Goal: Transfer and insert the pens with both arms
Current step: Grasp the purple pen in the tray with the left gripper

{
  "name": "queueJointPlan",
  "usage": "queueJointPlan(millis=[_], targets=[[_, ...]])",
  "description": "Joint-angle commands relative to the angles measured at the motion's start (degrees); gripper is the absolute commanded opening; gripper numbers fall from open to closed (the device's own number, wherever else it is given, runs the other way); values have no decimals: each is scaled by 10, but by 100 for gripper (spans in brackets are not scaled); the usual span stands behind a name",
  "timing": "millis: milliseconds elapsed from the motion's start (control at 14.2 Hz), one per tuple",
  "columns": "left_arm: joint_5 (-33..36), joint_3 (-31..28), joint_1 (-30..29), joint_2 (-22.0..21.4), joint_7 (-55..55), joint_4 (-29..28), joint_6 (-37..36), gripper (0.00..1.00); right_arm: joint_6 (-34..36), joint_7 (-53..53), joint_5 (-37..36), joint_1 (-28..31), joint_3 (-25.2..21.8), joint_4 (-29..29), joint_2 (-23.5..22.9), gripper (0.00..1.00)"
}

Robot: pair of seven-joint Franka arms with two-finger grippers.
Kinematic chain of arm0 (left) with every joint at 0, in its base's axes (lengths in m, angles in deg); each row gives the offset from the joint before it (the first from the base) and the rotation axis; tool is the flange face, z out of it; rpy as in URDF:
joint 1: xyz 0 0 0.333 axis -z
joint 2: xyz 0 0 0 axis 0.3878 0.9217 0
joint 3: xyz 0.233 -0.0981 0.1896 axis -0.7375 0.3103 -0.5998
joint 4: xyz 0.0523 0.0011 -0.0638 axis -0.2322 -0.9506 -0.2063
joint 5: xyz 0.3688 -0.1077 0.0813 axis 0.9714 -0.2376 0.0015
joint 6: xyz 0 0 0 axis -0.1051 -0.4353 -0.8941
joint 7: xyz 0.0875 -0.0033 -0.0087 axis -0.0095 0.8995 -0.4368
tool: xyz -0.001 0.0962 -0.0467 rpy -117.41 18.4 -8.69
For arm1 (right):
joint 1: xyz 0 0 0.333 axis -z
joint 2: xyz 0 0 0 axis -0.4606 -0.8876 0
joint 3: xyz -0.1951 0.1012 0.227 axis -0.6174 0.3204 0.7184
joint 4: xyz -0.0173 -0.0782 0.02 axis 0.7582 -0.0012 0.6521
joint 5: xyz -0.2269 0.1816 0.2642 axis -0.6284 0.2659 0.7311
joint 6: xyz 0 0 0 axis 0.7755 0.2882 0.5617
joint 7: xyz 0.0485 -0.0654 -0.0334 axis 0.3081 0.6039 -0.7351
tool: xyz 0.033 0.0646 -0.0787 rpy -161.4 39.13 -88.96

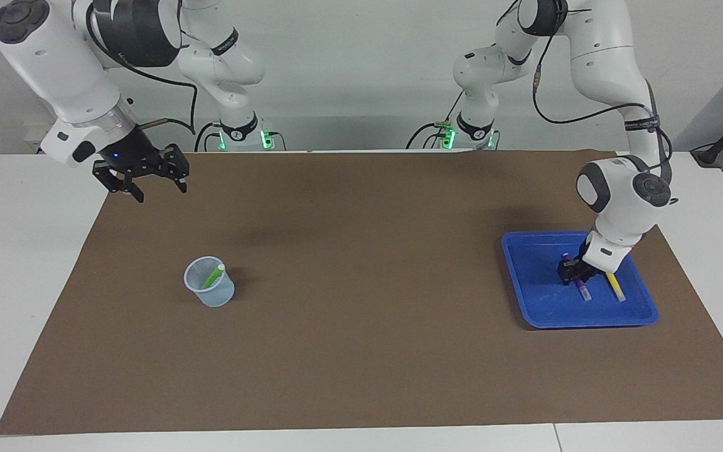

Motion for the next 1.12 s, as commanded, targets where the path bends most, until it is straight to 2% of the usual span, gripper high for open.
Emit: queueJointPlan(millis=[0, 70, 140, 211, 421, 632, 913, 1053], targets=[[12, -2, -1, -5, 6, -20, 16, 16, -16, 11, -8, 6, 5, 24, 19, 86], [12, -2, 0, -5, 5, -20, 16, 11, -17, 12, -6, 5, 6, 26, 19, 86], [12, -2, 2, -5, 4, -20, 15, 1, -17, 12, -5, 5, 6, 26, 19, 86], [12, -2, 3, -5, 3, -20, 14, 0, -17, 12, -4, 5, 6, 29, 20, 86], [7, -1, 5, -3, -2, -6, 0, 0, -26, 14, -4, 5, 6, 29, 20, 86], [1, -1, 13, 2, -7, 47, -68, 0, -25, 15, -4, 5, 6, 29, 20, 86], [-43, 2, 44, -9, -104, 118, -176, 0, -27, 15, -4, 5, 5, 35, 23, 86], [-57, 3, 56, -19, -158, 133, -202, 0, -28, 14, -2, 8, 6, 39, 24, 87]])
